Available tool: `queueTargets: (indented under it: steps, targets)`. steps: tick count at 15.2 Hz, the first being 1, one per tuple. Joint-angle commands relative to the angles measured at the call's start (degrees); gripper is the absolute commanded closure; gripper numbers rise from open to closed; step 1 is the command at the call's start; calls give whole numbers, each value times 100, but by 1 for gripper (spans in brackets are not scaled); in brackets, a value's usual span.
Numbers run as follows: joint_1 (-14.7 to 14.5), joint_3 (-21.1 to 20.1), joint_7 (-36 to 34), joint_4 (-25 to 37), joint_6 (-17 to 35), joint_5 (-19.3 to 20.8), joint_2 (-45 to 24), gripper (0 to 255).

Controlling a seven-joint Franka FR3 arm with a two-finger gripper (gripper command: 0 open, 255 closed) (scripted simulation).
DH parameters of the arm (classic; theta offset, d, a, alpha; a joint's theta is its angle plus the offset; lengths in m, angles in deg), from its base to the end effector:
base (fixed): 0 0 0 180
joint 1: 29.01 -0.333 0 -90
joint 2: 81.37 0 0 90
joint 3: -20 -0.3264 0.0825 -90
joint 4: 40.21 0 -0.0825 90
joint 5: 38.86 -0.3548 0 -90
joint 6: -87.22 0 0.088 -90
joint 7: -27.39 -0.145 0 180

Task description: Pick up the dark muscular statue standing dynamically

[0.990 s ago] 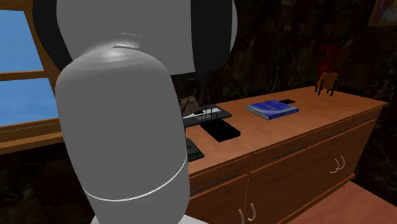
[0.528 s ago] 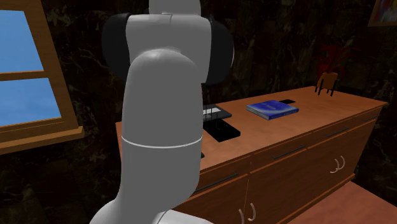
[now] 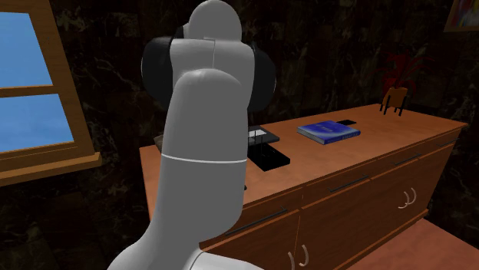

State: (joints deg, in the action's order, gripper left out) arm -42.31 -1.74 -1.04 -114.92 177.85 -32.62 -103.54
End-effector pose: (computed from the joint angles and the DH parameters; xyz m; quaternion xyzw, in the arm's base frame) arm 0.5464 0.3149 0.5026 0.9977 0.0506 -0.0437 0.0080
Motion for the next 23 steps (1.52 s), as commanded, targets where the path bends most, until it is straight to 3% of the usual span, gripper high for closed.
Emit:
queueTargets:
  steps: [1, 4, 5, 14, 23]
  targets:
    - [21, 4, 5, -188, 171, -6, 18, 0]
    - [35, 6, 6, -330, 299, -10, 32, 0]
    - [36, 5, 4, -346, 307, -13, 40, 255]
    - [34, 6, 6, -329, 299, -10, 32, 255]
    - [-71, -4, -7, 587, -473, 36, -114, 255]
